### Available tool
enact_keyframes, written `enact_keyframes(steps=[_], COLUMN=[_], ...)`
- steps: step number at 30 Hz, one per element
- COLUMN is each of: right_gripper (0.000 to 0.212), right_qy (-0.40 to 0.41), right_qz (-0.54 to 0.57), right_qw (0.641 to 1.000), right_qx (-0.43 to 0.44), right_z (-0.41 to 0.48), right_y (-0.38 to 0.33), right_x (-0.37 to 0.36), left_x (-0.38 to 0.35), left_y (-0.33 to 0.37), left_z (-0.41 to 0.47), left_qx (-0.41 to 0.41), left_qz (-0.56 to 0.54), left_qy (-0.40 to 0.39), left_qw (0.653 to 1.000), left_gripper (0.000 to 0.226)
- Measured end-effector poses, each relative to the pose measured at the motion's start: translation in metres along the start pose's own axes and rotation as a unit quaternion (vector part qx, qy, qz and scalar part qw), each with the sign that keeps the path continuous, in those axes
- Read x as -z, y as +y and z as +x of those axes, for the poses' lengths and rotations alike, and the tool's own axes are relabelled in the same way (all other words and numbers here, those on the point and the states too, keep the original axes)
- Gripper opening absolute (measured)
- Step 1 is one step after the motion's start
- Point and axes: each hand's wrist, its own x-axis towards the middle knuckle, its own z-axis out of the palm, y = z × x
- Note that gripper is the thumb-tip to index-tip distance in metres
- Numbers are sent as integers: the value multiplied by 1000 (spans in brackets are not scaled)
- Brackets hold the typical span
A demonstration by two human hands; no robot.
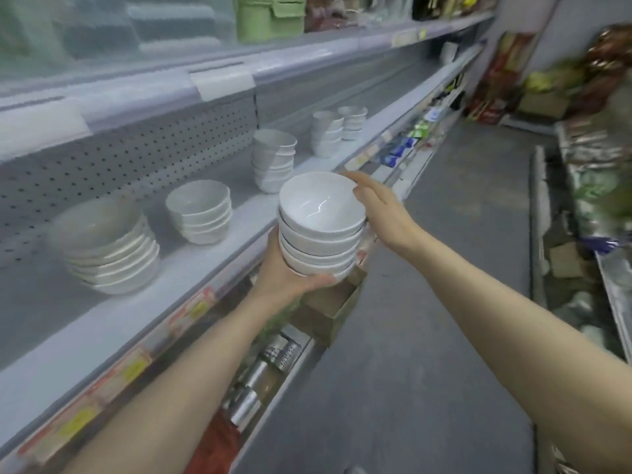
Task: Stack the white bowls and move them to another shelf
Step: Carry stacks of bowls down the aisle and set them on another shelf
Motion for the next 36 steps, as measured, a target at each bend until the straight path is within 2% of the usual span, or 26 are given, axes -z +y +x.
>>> enact_keyframes(steps=[8,12,15,19,29,33,36], right_gripper=[51,49,44,46,46,45,46], right_qy=[78,124,144,171,221,249,257], right_qz=[-31,-33,-33,-42,-64,-61,-76], right_qw=[995,989,986,980,967,962,958], right_qx=[-46,-72,-77,-94,-106,-98,-104], right_z=[30,37,44,65,182,232,266], right_y=[89,126,153,196,292,319,345], right_x=[159,223,262,310,435,485,526], left_x=[-143,-210,-252,-304,-409,-451,-486], left_y=[-12,-19,-32,-46,-88,-100,-111], left_z=[119,167,207,259,449,529,580], left_qx=[14,9,29,13,12,5,4], left_qz=[-40,-56,-50,-46,-83,-90,-88], left_qy=[-61,-94,-124,-159,-225,-242,-250], left_qw=[997,994,991,986,971,966,964], left_gripper=[107,93,104,92,98,113,111])
